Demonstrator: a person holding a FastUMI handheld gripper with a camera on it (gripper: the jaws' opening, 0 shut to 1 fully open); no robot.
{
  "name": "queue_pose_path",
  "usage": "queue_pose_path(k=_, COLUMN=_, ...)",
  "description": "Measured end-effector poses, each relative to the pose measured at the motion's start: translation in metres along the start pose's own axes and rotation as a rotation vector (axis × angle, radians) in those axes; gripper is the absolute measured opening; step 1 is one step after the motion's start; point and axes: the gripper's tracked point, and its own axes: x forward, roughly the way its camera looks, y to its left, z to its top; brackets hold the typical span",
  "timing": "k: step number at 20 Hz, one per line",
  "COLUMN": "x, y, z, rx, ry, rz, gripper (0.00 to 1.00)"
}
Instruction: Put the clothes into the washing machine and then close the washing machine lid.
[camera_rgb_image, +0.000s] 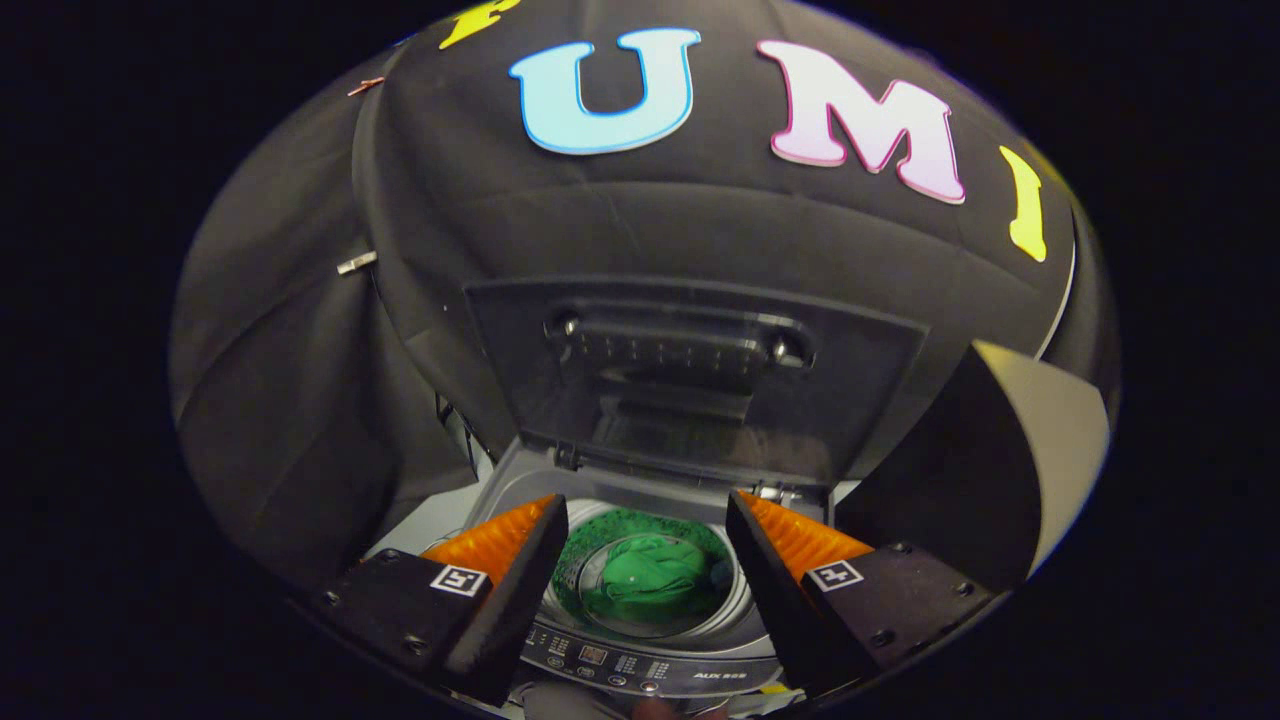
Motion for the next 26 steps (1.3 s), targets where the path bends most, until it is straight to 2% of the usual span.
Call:
queue_pose_path(k=4, x=-0.034, y=-0.004, z=0.059, rx=0.014, ry=-0.117, rz=0.003, gripper=1.0)
queue_pose_path(k=8, x=-0.053, y=-0.021, z=0.121, rx=0.025, ry=-0.215, rz=-0.032, gripper=1.0)
queue_pose_path(k=13, x=-0.037, y=-0.047, z=0.177, rx=0.067, ry=-0.265, rz=-0.092, gripper=0.99)
queue_pose_path(k=19, x=0.028, y=-0.06, z=0.193, rx=0.09, ry=-0.247, rz=-0.135, gripper=1.0)
queue_pose_path(k=23, x=0.075, y=-0.067, z=0.175, rx=0.083, ry=-0.181, rz=-0.173, gripper=1.0)
queue_pose_path(k=26, x=0.097, y=-0.065, z=0.158, rx=0.097, ry=-0.133, rz=-0.165, gripper=1.0)
